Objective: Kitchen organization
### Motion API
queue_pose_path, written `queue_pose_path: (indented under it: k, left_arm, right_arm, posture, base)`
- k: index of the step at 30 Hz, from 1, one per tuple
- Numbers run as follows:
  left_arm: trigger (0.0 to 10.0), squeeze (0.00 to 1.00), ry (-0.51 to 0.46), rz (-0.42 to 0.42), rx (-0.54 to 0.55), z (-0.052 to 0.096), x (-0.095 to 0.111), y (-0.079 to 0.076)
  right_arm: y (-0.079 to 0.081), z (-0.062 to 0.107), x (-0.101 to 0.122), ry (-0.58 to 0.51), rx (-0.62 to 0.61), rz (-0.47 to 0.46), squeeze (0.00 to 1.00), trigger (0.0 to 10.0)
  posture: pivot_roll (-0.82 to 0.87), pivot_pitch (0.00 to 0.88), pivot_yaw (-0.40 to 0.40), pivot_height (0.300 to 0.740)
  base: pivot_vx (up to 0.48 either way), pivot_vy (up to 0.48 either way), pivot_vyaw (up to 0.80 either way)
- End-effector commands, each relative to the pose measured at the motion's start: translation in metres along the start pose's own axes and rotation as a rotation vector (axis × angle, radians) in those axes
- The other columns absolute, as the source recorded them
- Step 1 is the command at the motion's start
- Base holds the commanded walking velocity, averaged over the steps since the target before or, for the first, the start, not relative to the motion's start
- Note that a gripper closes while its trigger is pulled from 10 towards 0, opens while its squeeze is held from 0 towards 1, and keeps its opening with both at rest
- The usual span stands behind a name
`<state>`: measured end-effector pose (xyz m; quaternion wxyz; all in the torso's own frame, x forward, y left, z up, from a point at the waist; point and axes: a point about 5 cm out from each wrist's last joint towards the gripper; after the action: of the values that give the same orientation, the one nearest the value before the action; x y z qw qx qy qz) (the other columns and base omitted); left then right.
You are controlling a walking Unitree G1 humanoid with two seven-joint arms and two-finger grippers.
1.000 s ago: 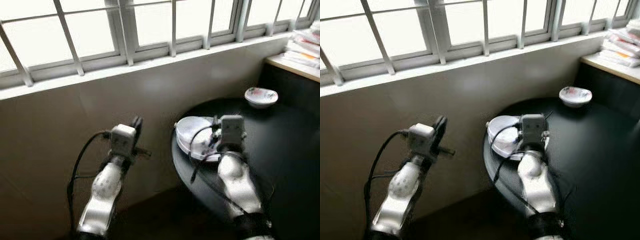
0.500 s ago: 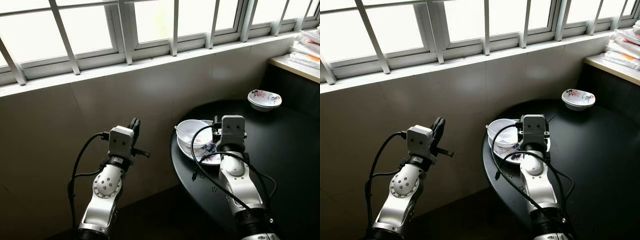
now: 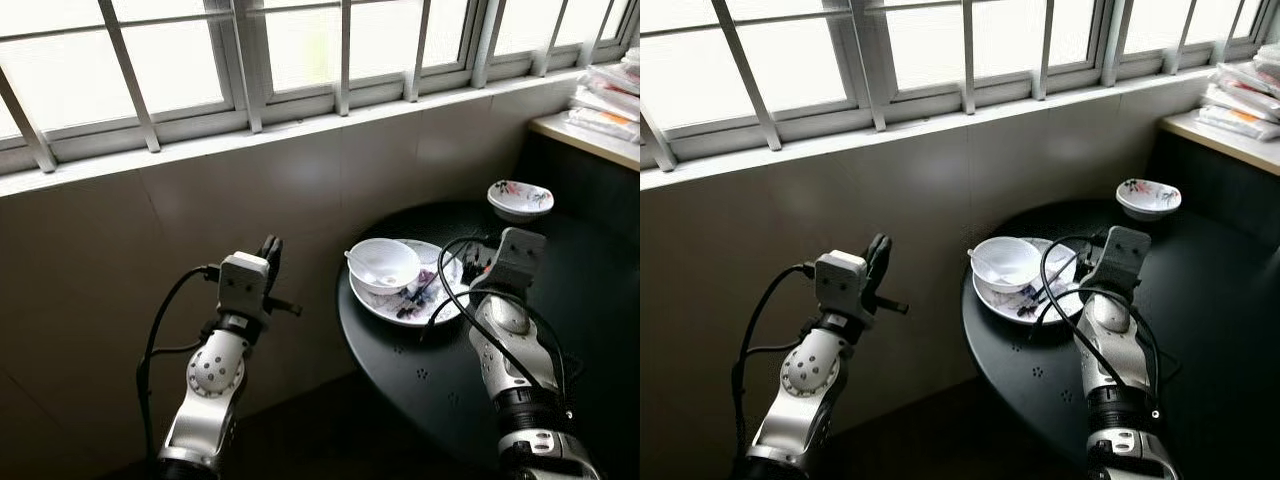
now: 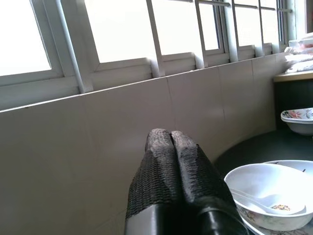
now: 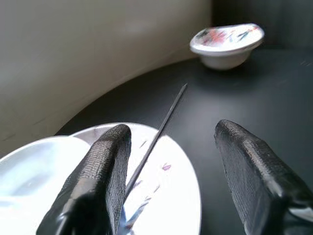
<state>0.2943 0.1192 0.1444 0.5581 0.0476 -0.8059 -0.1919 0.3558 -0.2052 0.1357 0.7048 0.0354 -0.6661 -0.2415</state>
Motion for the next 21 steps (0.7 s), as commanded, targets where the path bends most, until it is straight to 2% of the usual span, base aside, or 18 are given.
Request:
queue_pose_path:
  k: [1, 2, 3, 9, 13, 21]
  left_arm:
    - [10.0, 0.00, 0.008, -0.011, -0.003, 0.001, -0.002, 0.001]
    - [10.0, 0.00, 0.008, -0.011, -0.003, 0.001, -0.002, 0.001]
    - [10.0, 0.00, 0.009, -0.013, -0.005, 0.000, -0.002, 0.001]
    - [10.0, 0.00, 0.011, -0.016, -0.006, 0.000, -0.003, 0.001]
    - [10.0, 0.00, 0.014, -0.019, -0.005, 0.002, -0.004, 0.002]
    - [10.0, 0.00, 0.015, -0.021, -0.005, 0.002, -0.004, 0.003]
  right_arm:
    - [0.009, -0.003, 0.000, 0.029, 0.043, -0.014, 0.00, 10.0]
    - [0.010, -0.004, -0.001, 0.047, 0.057, -0.017, 0.00, 10.0]
    - [0.010, -0.006, -0.008, 0.102, 0.056, -0.058, 0.00, 10.0]
    - [0.001, -0.012, -0.016, 0.181, 0.000, -0.148, 0.00, 10.0]
    - [-0.003, -0.016, -0.018, 0.218, -0.025, -0.213, 0.00, 10.0]
    - [-0.004, -0.019, -0.019, 0.234, -0.032, -0.258, 0.00, 10.0]
  posture:
    - [-0.11, 0.000, 0.050, 0.740]
    - [-0.11, 0.000, 0.050, 0.740]
    - [-0.10, 0.000, 0.051, 0.740]
    - [-0.10, 0.000, 0.050, 0.740]
    - [-0.09, 0.000, 0.050, 0.740]
    - [-0.09, 0.000, 0.050, 0.740]
  base:
    - [0.000, 0.000, 0.00]
    - [0.000, 0.000, 0.00]
    - [0.000, 0.000, 0.00]
    - [0.000, 0.000, 0.00]
    - [0.000, 0.000, 0.00]
    - [0.000, 0.000, 0.00]
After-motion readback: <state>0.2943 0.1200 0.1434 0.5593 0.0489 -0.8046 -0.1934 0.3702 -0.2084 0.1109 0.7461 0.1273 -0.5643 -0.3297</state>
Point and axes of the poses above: a point about 5 cm out from each wrist's last joint towards the gripper, its own z axis pointing back from the gripper into the wrist, its own x axis along the axis of the wrist's last joint, y = z × x, and after that the axes turned 14 degrees about -z, right-handed
